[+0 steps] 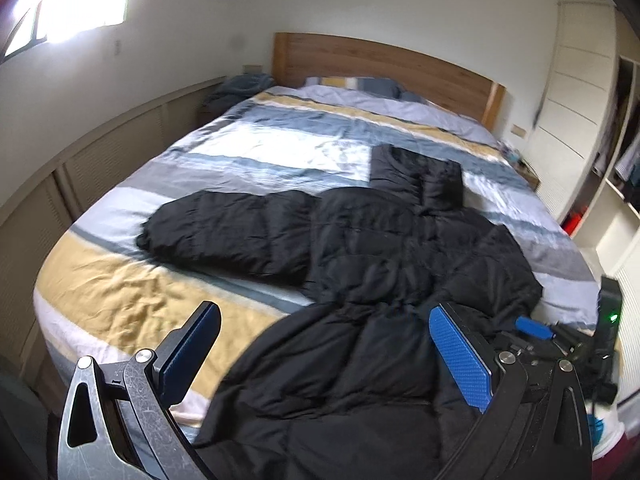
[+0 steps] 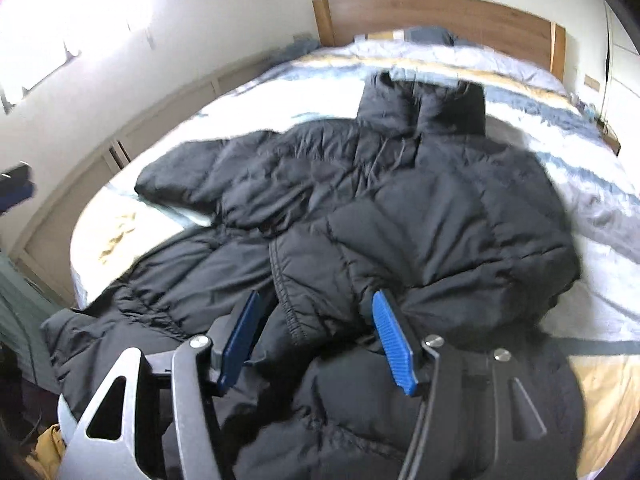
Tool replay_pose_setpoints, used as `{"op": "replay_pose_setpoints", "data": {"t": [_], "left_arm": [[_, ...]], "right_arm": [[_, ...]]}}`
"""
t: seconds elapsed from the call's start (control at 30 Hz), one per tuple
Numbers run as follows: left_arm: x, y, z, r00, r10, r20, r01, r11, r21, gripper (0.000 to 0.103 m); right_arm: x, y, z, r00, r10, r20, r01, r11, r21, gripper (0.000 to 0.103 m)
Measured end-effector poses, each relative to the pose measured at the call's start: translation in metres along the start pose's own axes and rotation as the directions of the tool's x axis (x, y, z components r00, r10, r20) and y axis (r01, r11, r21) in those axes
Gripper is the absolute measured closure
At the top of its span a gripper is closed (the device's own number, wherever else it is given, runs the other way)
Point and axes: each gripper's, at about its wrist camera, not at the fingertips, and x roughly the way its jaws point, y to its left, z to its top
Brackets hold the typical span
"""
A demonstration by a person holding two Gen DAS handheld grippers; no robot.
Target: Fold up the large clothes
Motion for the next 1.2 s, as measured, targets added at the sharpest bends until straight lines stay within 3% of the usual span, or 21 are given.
{"op": "replay_pose_setpoints", "data": {"t": [0.27,0.57,0.7,0.9,1.03,1.2], "left_arm": [[0.054,-0.088,0.024,0.997,-0.043,-0.068,0.049,0.995,0.087,0.001],[0.169,-0.170,0.017,0.983,-0.064,-0.174,0.090,0.985,0.147,0.003],[0.217,-0.182,-0.002,0.971,-0.033,-0.235,0.074,0.983,0.168,0.006],[0.268,-0.169,-0.032,0.951,0.003,-0.310,0.049,0.986,0.158,0.004],[0.269,-0.166,-0.036,0.950,-0.010,-0.313,0.057,0.988,0.143,0.003],[0.239,-0.158,-0.032,0.966,-0.006,-0.258,0.044,0.989,0.141,0.003]], "right_arm": [[-0.029,-0.084,0.029,0.981,-0.189,0.053,0.182,0.977,0.115,0.046],[0.020,-0.157,0.048,0.972,-0.234,0.008,0.229,0.956,0.181,0.046],[0.054,-0.174,0.035,0.973,-0.226,-0.043,0.230,0.954,0.192,0.046],[0.088,-0.186,0.015,0.978,-0.197,-0.065,0.207,0.955,0.213,0.046],[0.096,-0.185,0.013,0.973,-0.213,-0.084,0.227,0.952,0.205,0.046],[0.069,-0.171,0.019,0.968,-0.245,-0.045,0.249,0.948,0.201,0.046]]}}
